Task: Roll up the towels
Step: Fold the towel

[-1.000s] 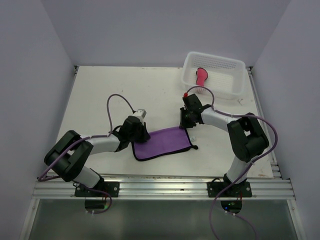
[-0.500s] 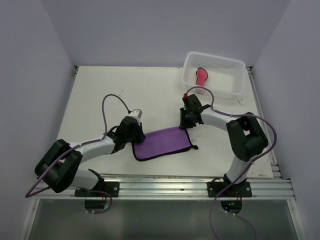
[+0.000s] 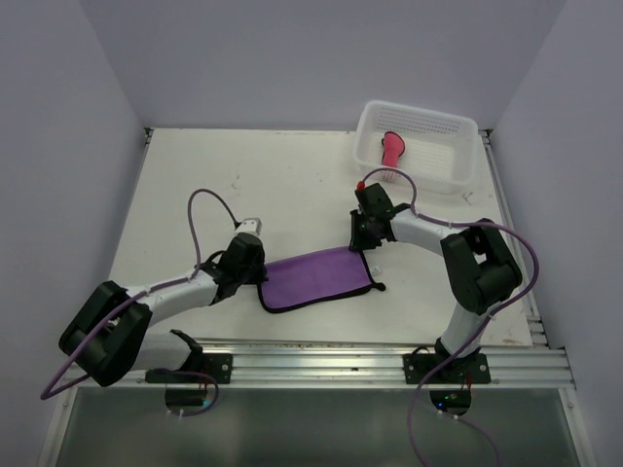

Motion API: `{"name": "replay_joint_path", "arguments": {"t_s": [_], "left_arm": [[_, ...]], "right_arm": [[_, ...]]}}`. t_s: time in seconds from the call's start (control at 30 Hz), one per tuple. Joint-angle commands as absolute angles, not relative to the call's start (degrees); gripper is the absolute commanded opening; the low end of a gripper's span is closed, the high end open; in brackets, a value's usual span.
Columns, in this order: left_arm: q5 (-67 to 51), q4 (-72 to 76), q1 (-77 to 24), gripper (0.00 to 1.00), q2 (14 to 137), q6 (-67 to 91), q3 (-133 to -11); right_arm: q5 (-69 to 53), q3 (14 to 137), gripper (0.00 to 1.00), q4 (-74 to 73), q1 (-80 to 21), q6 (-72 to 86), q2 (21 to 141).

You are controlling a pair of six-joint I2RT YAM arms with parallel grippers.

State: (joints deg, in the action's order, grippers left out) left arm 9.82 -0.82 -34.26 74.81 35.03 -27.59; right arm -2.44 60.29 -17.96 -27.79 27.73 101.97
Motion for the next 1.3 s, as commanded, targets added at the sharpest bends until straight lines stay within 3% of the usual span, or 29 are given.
{"name": "replay_joint_path", "arguments": {"t_s": [0.0,0.43,0.67,0.93,1.27], "left_arm": [[15.6,-2.6,-33.3,0.0,72.4,38.1,-26.0],[11.9,2.3,-33.2,0.0,73.6,39.7,-23.4],[13.0,0.1,-33.2,0.0,70.2,37.4,-26.9],[13.3,-4.0,-33.2,0.18,67.9,35.9,-30.5],[15.4,-8.7,-33.2,0.21,64.5,35.4,-33.2]], "right_arm": [[-0.2,59.4,0.2,-17.8,-27.7,26.2,102.7],[-2.4,62.2,0.21,-20.6,-27.7,25.5,99.1],[-2.1,63.5,0.4,-24.3,-27.7,24.5,91.9],[-0.1,56.4,0.41,-23.8,-27.7,26.3,87.5],[0.3,50.4,0.44,-20.0,-27.7,28.3,89.9]]}}
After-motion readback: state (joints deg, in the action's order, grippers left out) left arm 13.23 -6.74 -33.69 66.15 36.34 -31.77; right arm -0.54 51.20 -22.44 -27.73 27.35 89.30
